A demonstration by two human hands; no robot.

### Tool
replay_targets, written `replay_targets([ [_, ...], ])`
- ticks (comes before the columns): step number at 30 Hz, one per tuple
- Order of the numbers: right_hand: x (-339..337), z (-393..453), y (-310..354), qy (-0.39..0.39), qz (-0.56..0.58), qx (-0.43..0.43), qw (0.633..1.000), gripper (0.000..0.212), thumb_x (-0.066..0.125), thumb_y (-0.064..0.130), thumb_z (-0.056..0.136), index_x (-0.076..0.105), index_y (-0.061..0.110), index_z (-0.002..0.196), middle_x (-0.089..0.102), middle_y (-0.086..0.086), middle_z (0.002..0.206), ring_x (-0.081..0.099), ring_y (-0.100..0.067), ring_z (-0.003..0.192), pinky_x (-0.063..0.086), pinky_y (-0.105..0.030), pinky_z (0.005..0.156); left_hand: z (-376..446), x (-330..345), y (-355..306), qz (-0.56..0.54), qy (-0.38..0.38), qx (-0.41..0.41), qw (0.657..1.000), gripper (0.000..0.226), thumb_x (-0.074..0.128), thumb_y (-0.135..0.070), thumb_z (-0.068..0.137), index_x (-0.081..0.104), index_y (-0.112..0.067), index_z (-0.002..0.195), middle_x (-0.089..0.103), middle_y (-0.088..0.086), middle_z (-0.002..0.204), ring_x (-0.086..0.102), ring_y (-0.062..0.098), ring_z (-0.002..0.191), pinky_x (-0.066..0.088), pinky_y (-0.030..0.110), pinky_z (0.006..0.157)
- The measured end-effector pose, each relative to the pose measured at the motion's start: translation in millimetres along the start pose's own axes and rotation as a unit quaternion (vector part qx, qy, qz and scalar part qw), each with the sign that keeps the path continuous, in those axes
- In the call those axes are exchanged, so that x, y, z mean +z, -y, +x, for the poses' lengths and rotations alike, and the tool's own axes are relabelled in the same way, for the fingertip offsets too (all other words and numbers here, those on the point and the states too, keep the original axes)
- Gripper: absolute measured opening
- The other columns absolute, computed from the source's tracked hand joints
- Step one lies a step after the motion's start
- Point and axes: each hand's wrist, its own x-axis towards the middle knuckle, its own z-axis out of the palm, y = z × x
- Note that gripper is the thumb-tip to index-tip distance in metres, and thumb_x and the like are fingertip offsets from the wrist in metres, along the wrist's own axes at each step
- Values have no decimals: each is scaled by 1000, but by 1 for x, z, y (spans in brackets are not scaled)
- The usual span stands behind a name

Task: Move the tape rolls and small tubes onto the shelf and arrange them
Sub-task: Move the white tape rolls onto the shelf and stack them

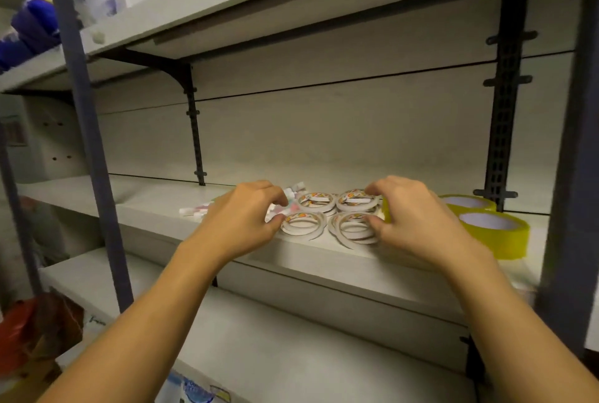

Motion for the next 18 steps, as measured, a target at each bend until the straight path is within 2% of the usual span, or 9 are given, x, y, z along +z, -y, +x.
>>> replay_targets([
  [7,9,9,9,-2,-15,7,1000,41,66,37,84,61,21,121,64,-1,116,58,-25,113,51,-43,89,21,32,17,-47,39,60,996,22,62,-41,89,68,-30,107,67,-10,104,60,13,97,53,38,83],
  [14,5,4,16,-14,-58,56,997,41,68,44,84,62,22,118,65,0,113,61,-24,108,52,-40,87,45,47,16,-89,89,112,986,20,67,-45,87,73,-28,95,68,-13,88,60,6,82,53,29,74],
  [18,8,2,28,-17,-70,76,994,39,67,39,84,63,22,119,65,1,114,61,-23,107,52,-39,86,55,59,13,-110,126,103,981,26,72,-50,81,73,-25,86,68,-12,80,62,9,81,55,32,71],
])
